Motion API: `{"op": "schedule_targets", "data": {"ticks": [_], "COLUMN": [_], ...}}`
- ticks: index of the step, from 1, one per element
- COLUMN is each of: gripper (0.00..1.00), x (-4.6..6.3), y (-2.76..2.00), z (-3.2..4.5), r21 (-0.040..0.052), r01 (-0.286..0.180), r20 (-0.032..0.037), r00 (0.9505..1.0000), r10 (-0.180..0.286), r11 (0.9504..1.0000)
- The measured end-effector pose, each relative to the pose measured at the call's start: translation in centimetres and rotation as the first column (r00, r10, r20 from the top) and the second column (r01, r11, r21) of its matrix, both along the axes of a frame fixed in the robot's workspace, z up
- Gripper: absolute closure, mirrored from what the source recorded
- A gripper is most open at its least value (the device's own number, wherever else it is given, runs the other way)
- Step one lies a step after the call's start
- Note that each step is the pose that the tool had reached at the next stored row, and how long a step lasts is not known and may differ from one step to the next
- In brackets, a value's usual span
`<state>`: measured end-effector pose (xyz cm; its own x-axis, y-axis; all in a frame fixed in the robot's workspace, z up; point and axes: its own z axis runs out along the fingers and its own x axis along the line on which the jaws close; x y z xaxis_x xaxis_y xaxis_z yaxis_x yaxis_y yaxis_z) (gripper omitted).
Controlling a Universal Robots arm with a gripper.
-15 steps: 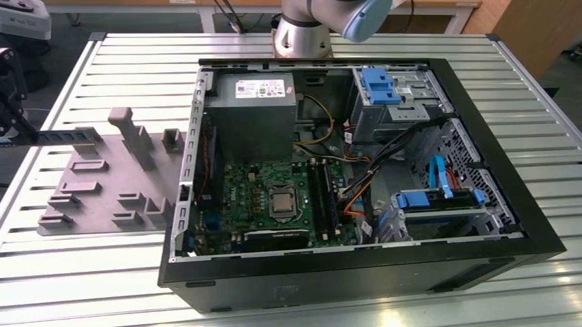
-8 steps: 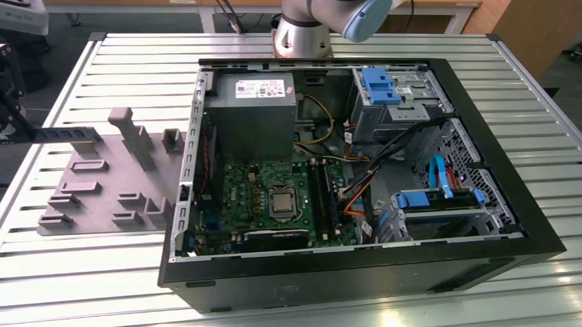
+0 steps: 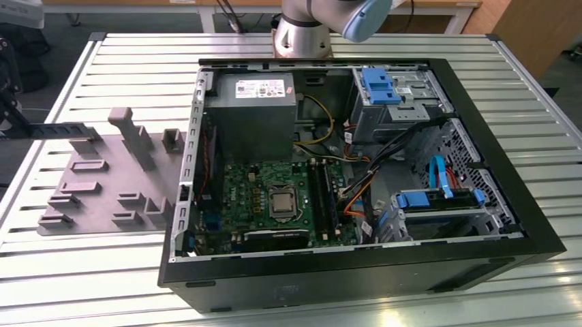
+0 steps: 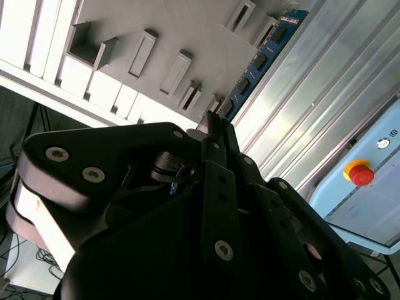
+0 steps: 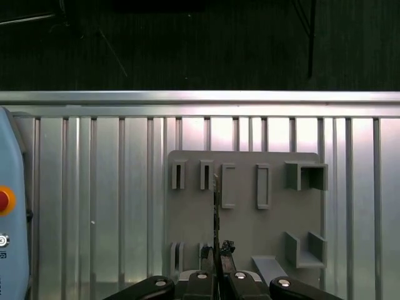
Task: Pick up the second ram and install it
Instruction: 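Pick up the second ram and move it above second insertion slot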
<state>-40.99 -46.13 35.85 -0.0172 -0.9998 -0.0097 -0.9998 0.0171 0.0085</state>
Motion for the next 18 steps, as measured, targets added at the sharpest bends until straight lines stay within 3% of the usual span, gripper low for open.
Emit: {"op": "schedule_targets", "data": {"ticks": [18], "gripper": [0.86], "x": [0.0], "y": [0.17], "z": [1.41], "r21": [0.0000], "r01": [0.001], "r20": [0.0000], "r00": [1.0000], "r10": [-0.001], "r11": [1.0000]}}
